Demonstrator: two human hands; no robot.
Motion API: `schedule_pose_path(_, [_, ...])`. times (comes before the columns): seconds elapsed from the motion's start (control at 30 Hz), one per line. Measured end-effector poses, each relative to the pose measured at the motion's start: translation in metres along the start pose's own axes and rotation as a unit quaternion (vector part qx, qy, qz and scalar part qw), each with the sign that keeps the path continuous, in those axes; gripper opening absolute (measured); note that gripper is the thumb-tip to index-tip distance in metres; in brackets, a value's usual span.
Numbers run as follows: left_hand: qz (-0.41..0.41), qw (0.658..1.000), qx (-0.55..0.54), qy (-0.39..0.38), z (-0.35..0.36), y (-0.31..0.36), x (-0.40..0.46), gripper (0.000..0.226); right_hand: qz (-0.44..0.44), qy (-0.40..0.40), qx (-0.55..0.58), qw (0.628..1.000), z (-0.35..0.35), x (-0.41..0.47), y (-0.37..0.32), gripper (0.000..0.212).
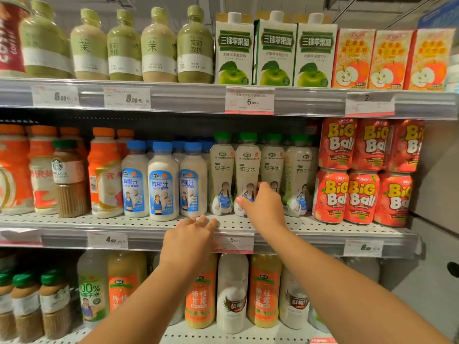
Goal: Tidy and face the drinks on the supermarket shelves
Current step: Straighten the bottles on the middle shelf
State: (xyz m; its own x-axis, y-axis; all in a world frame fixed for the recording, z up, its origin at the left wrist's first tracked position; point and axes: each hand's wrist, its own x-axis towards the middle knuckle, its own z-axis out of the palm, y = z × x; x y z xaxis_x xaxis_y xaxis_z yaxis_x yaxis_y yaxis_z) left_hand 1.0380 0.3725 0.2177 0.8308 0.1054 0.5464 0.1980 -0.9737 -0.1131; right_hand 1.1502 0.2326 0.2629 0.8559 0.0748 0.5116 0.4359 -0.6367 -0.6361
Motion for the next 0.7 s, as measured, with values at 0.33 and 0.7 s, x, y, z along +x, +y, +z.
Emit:
schedule_pose_path(0.33, [0.020,1.000,-0.011,0.011,0.005,-0.001,0.000,0.055,0.003,0.051,-0.071,0.996,0.014,-0.001,0.002,0.037])
schedule_pose_path(0.7, [0.033,0.999,-0.001,0.013,0.003,-0.002,0.001,0.054,0.021,0.046,-0.116,0.992,0.016,-0.002,0.001,0.038])
